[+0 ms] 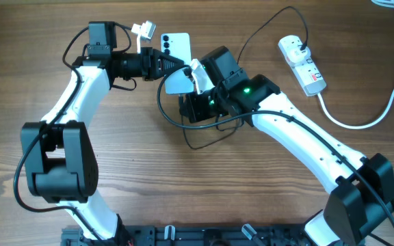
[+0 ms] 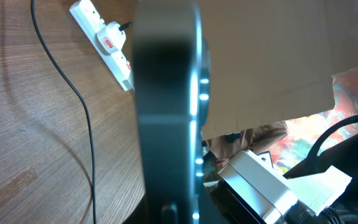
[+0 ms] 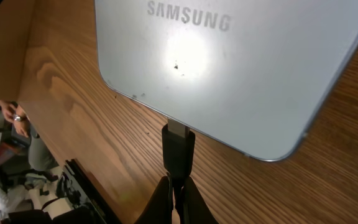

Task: Plug charger to phone and switch on socket
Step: 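Push the USB-C plug up into the phone's bottom port with the right gripper, then lower the phone with attached cable toward the table using both grippers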

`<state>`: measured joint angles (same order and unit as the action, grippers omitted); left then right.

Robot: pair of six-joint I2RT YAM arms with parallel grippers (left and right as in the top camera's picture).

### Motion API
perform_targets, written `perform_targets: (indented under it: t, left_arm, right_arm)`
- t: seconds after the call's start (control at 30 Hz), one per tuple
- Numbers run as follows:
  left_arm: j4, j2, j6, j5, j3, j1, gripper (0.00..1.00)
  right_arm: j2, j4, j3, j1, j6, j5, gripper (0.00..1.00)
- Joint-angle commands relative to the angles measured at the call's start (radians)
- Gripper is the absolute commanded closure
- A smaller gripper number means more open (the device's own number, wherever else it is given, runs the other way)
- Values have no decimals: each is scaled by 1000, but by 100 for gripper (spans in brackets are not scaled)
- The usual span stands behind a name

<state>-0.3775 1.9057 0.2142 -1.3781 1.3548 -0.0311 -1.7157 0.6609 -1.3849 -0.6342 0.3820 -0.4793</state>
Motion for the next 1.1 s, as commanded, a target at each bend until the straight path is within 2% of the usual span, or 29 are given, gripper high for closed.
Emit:
perform_targets:
  t: [0.0,0.57,0.8,1.07]
  left_arm:
    - [-8,-2,-28,-45,5,-8,96]
    - [-8,-2,-29,-42,5,-19,96]
    - [-8,-2,-29,-42,5,-19,96]
    - [-9,-2,-28,-42,5,-38,96]
  right_arm:
    - [5,-15,-14,-2,23,-15,96]
    - [5,41,-47,-1,50,90,96]
    - [5,156,-132,-1,67,169,96]
    - [5,93,-132,-3,150,165,96]
